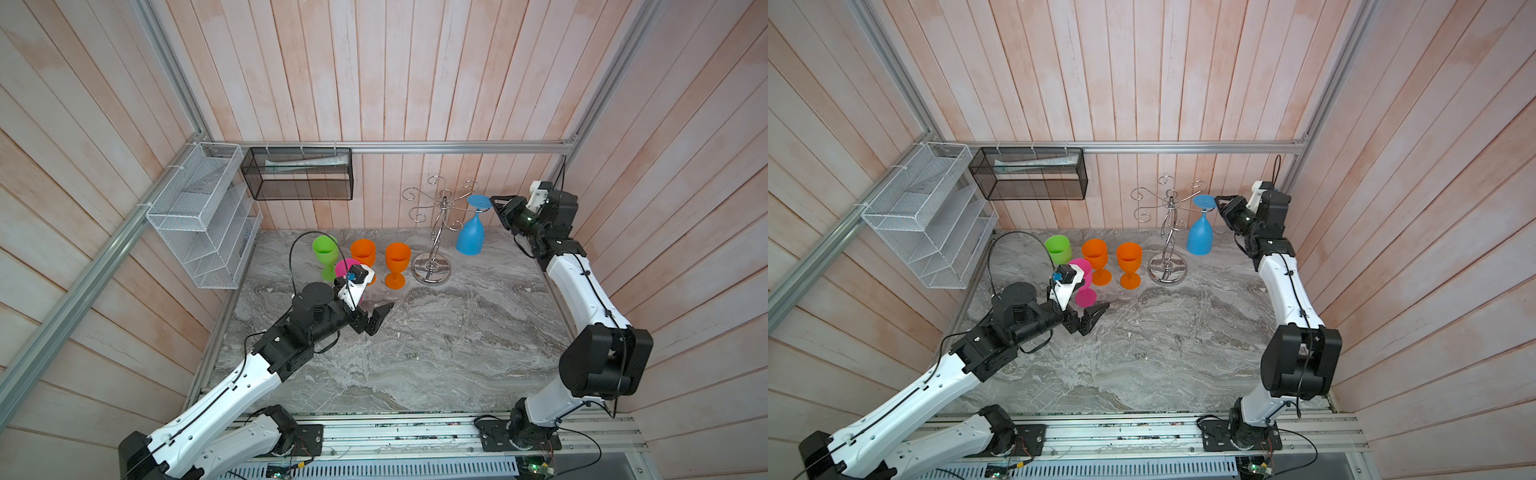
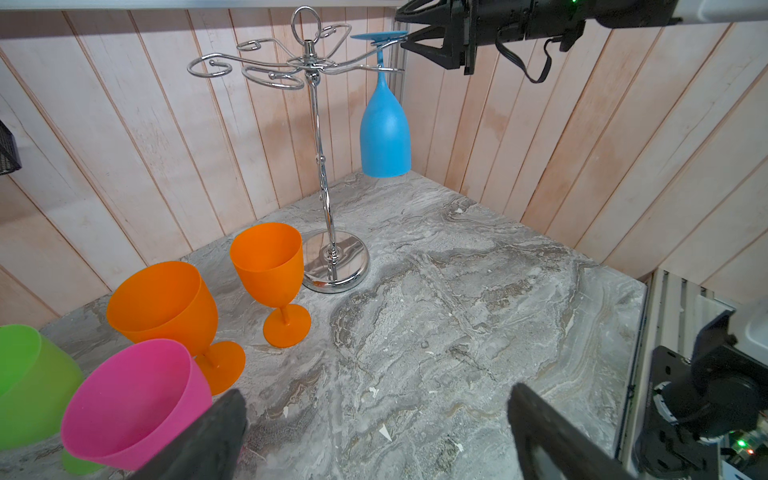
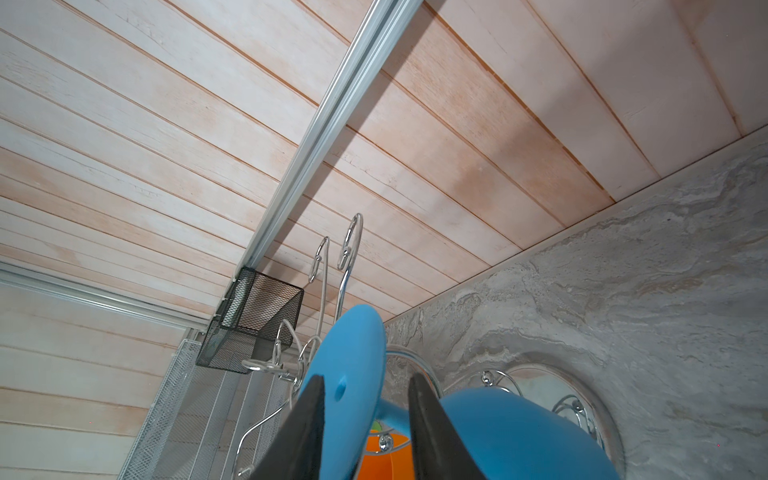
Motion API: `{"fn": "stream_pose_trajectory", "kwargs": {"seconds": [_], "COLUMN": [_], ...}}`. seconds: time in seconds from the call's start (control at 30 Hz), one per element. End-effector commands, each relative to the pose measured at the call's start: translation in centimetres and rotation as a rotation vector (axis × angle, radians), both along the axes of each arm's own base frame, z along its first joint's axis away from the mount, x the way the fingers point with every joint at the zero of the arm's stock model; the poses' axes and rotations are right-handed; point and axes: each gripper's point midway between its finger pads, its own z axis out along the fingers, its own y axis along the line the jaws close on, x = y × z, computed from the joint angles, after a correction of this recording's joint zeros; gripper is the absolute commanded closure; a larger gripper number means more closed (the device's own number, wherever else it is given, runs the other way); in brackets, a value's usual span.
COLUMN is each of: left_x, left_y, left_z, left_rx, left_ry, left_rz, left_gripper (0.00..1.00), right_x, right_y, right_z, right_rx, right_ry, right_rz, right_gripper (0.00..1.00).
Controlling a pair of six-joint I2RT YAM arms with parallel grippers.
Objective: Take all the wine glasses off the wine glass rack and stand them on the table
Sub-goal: 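Lift the blue glass up off the rack hook with the right gripper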
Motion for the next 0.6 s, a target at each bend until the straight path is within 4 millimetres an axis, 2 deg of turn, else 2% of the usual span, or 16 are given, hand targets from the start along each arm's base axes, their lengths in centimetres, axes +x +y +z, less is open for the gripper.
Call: {"fn": "stream_pose_trajectory", "kwargs": {"seconds": [0.0, 0.17, 0.57], "left_x": [-0.03, 0.02, -0.04], "left_y": [-0.29, -0.3, -0.31], "left_z": [-0.38, -0.38, -0.4], "left_rx": [0.009, 0.009, 0.008], "left_ry": [-0.007, -0.007, -0.005], "left_rz": [-0.013, -0.012, -0.014], "left_gripper": [0.0, 0.01, 0.0], "right_x": [0.28, 0.29, 0.21], "right_y": [0.62, 0.9, 1.45], "right_z": [1.43, 1.67, 2.19], "right_rx": [-0.006, -0.005, -0.004], "right_ry": [-0.052, -0.056, -0.062], "right_rz": [0.027, 0.036, 0.046], "right_gripper": [0.71, 0.78, 0.84]}}
